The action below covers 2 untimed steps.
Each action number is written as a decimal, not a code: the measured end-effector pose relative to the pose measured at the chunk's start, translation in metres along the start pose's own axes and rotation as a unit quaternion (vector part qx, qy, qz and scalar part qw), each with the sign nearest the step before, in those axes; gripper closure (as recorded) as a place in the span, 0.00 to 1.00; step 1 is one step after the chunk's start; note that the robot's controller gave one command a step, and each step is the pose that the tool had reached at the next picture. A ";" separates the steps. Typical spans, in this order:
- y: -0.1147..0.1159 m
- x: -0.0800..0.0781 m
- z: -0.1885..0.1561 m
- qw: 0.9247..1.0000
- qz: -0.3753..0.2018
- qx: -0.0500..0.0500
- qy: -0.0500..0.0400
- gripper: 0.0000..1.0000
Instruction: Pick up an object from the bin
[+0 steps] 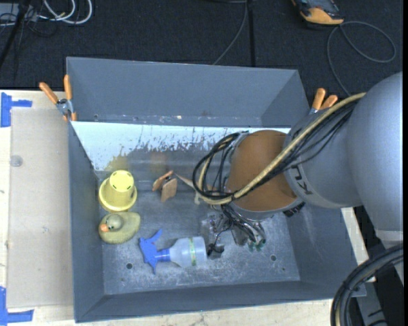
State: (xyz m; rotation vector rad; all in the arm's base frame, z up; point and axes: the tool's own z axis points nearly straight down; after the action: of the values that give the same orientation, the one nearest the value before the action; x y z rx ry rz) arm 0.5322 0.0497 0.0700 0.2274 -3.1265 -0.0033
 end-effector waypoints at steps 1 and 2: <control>0.000 0.000 0.000 1.000 -0.001 0.000 0.000 0.00; 0.000 0.000 0.000 1.000 -0.002 0.000 0.000 0.00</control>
Offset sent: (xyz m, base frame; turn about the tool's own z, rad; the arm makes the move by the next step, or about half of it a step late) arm 0.0000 0.0000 0.0000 0.0000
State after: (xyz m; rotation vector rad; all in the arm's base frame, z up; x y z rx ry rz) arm 0.5321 0.0501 0.0700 0.2329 -3.1258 -0.0034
